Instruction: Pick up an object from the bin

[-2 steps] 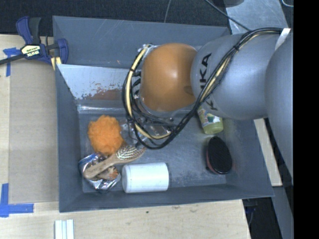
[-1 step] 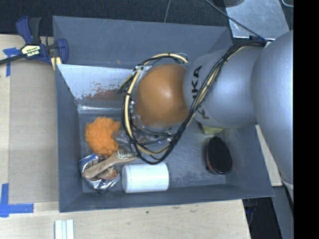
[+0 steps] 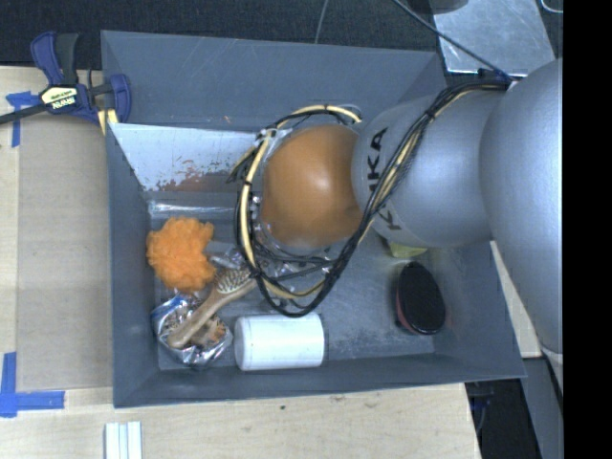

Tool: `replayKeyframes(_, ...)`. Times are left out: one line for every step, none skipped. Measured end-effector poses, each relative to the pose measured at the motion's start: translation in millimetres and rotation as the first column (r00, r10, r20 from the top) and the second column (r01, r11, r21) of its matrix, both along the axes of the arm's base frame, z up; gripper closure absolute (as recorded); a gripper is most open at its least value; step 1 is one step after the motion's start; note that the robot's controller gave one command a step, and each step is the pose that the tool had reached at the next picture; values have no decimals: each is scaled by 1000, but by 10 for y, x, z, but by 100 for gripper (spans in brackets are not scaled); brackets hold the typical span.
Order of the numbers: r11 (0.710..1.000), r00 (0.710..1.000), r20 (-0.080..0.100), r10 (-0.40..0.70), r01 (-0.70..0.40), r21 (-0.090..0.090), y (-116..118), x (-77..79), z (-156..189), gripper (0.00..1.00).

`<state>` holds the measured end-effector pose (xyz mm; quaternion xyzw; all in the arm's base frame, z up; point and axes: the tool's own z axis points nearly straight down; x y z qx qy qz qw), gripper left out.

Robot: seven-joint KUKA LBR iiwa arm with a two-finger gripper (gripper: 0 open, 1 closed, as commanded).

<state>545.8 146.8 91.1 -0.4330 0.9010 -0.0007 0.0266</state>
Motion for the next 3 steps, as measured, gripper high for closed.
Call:
replayKeyframes(1000,1000,-9,-1,1,0,6,-30,-24,100)
replayKeyframes(1000,1000,-9,-2,2,0,5,-30,-24,100)
replayKeyframes(997,997,14,77,-77,4,31,43,-120,100)
